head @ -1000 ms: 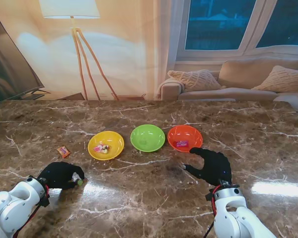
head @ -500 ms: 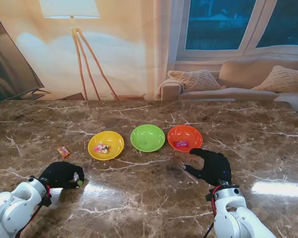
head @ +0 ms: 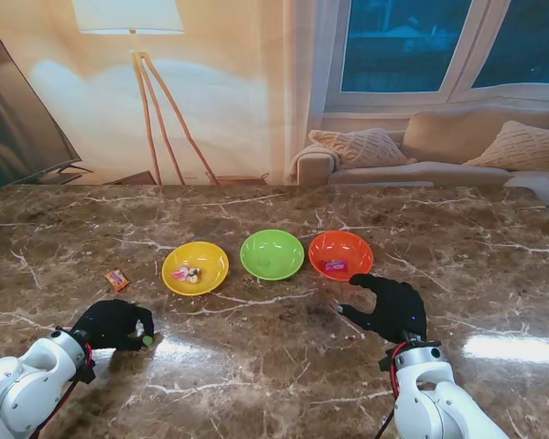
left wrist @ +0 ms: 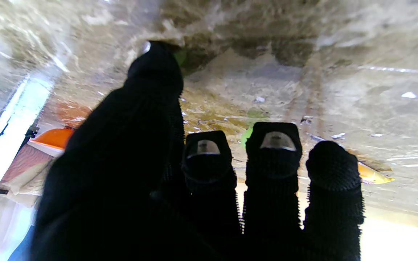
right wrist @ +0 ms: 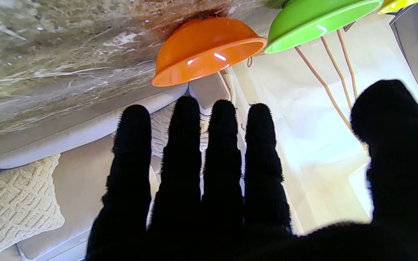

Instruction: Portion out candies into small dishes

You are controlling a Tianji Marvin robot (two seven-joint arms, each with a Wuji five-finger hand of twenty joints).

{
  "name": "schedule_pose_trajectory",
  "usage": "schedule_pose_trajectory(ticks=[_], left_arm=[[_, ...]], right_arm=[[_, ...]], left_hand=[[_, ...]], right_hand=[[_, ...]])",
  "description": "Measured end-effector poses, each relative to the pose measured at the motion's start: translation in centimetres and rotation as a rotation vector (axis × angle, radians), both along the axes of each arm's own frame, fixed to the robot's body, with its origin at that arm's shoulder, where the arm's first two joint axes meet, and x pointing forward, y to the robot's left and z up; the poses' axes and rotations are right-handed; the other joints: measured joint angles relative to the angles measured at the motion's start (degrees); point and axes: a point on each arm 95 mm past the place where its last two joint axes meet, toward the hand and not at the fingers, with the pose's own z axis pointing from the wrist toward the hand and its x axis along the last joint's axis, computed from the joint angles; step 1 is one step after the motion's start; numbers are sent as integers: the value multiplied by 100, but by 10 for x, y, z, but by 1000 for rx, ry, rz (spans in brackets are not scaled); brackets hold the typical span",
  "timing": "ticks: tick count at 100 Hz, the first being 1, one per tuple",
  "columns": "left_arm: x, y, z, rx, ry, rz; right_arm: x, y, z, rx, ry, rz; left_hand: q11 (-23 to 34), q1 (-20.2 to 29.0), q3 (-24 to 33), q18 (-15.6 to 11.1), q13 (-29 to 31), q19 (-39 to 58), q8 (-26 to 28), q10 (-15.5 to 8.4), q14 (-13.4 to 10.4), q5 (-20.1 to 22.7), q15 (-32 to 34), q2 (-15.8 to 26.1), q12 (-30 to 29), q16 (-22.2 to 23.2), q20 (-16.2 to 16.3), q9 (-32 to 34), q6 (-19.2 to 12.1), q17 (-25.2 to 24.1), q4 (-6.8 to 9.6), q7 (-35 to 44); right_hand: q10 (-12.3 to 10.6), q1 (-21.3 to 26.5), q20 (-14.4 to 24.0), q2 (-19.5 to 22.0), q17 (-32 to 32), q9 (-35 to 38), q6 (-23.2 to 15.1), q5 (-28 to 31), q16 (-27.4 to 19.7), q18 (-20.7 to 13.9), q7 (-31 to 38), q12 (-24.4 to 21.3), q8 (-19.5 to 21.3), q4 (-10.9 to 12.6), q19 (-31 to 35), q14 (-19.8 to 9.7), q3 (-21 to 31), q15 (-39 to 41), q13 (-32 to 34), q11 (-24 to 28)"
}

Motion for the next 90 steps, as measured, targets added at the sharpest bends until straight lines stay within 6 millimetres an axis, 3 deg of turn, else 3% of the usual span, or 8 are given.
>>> schedule_pose_trajectory(ticks=[60,72,90], left_arm=[[-5,-18,35,-147,-89,32],[8,-32,49,-184,-112,23],[46,-70,79,-223,-157,-18]], right_arm=[[1,0,0,2,-1,-3],[1,-1,0,4,-6,-8],[2,-3,1,11,-10,-17]], left_hand=[[-1,1,-47,46,-8,0,152,-4,26,2,-60,50,84,-4,-1,0,0,-25,0,6],[-1,1,-48,46,-8,0,157,-6,32,2,-62,50,95,-4,-1,0,0,-26,0,6],[-1,1,-62,47,-8,0,225,-11,42,2,-64,50,140,-6,-1,0,0,-43,0,6]], right_hand=[[0,0,0,0,0,1,0,0,0,4,0,0,0,0,2,1,37,1,0,0],[0,0,0,0,0,1,0,0,0,5,0,0,0,0,2,1,37,1,0,0],[0,0,0,0,0,1,0,0,0,6,0,0,0,0,2,1,37,6,0,0]])
